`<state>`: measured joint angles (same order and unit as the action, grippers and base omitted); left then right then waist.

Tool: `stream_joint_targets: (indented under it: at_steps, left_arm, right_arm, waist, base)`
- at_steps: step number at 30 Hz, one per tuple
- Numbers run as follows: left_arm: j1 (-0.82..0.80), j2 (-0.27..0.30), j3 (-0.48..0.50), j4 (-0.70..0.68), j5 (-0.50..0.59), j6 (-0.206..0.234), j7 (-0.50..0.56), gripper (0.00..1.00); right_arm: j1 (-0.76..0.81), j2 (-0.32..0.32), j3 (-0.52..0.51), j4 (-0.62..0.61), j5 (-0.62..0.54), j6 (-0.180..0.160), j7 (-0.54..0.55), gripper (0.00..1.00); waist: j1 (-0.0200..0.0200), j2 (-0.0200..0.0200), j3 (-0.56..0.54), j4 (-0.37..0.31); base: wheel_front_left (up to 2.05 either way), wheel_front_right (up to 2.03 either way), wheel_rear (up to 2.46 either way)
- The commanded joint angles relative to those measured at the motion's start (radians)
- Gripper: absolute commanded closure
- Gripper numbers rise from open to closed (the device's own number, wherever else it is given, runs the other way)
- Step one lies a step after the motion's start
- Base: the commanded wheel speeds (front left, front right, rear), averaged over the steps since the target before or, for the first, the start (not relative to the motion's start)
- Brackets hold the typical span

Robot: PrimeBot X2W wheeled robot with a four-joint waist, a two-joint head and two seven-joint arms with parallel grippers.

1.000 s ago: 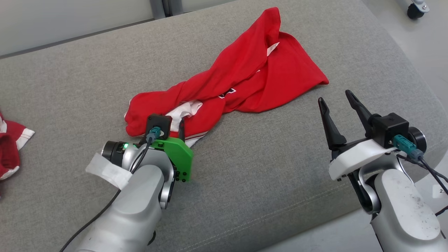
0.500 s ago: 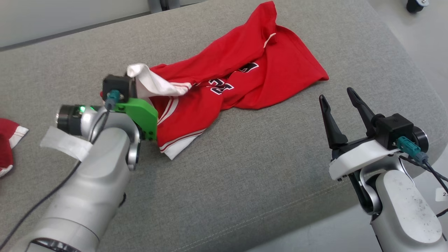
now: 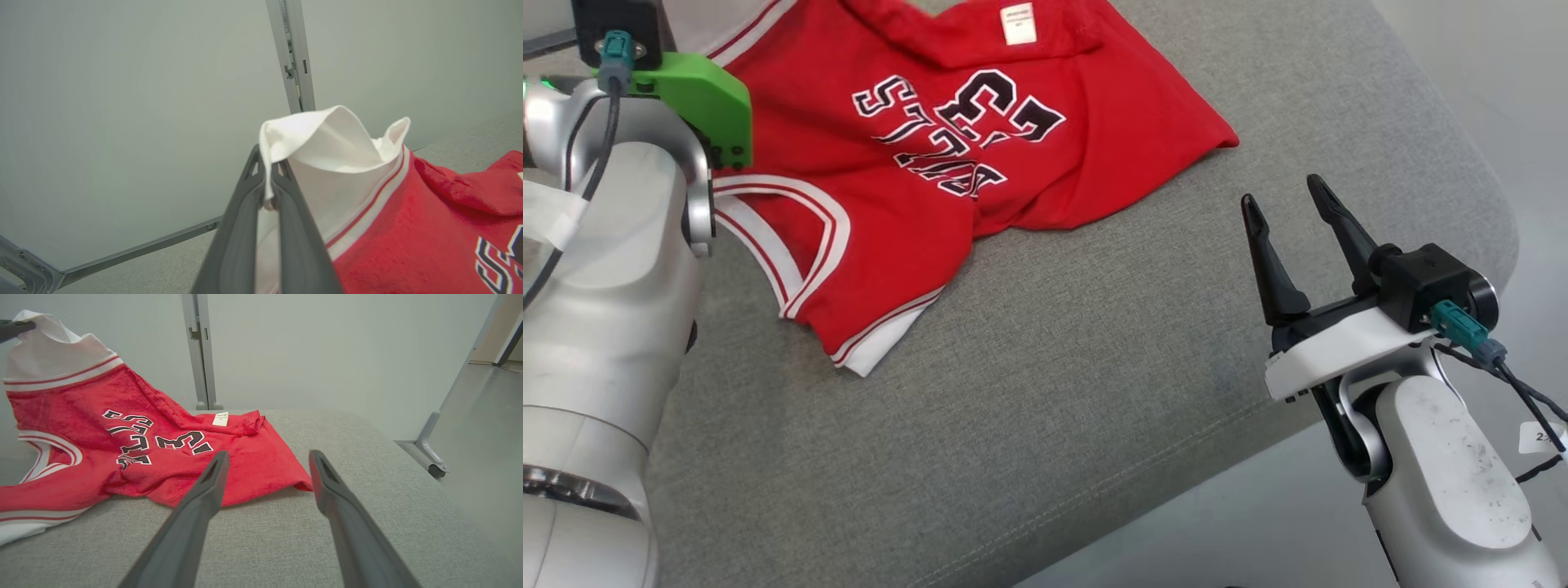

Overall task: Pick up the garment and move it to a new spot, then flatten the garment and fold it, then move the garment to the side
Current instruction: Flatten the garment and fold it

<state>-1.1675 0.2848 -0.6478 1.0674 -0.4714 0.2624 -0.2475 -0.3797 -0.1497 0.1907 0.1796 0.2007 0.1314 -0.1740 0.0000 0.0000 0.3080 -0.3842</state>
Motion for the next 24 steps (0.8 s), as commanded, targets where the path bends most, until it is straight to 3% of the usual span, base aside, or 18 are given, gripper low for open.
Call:
stream_joint_targets:
  at_steps: [1, 5, 10, 11, 13, 15, 24]
  left_arm:
    - [0.02, -0.01, -0.006, 0.027, 0.0, -0.013, 0.005, 1.0]
    - [0.059, -0.023, -0.01, 0.069, -0.014, -0.028, 0.014, 1.0]
    - [0.12, -0.061, -0.027, 0.131, -0.032, -0.079, 0.06, 1.0]
    - [0.135, -0.07, -0.031, 0.142, -0.037, -0.092, 0.076, 0.92]
    - [0.153, -0.08, -0.037, 0.16, -0.045, -0.109, 0.102, 0.6]
    - [0.164, -0.093, -0.039, 0.168, -0.051, -0.113, 0.111, 0.0]
    - [0.207, -0.156, -0.006, 0.163, -0.107, -0.145, 0.041, 0.0]
  right_arm:
    - [-0.012, 0.008, 0.001, 0.007, 0.01, -0.001, -0.011, 0.0]
    - [-0.012, 0.014, 0.004, 0.017, 0.011, -0.001, -0.018, 0.0]
    - [-0.011, 0.018, -0.002, 0.034, 0.005, -0.001, -0.025, 0.0]
    - [-0.011, 0.019, -0.002, 0.036, 0.004, -0.001, -0.027, 0.0]
    - [-0.014, 0.017, -0.003, 0.042, 0.004, -0.001, -0.029, 0.0]
    - [-0.017, 0.016, -0.003, 0.045, 0.0, -0.001, -0.03, 0.0]
    - [0.025, -0.006, -0.047, 0.04, -0.012, -0.001, -0.017, 0.0]
  waist:
    - [0.0, 0.0, 0.045, -0.034]
    - [0.0, 0.0, 0.059, -0.032]
    - [0.0, 0.0, 0.064, -0.01]
    - [0.0, 0.0, 0.062, -0.004]
    - [0.0, 0.0, 0.056, 0.008]
    - [0.0, 0.0, 0.049, 0.019]
    - [0.0, 0.0, -0.015, 0.1]
  base:
    - [0.0, 0.0, 0.0]
    - [0.0, 0.0, 0.0]
    - [0.0, 0.0, 0.0]
    - [0.0, 0.0, 0.0]
    - [0.0, 0.0, 0.0]
    - [0.0, 0.0, 0.0]
    - [0.0, 0.0, 0.0]
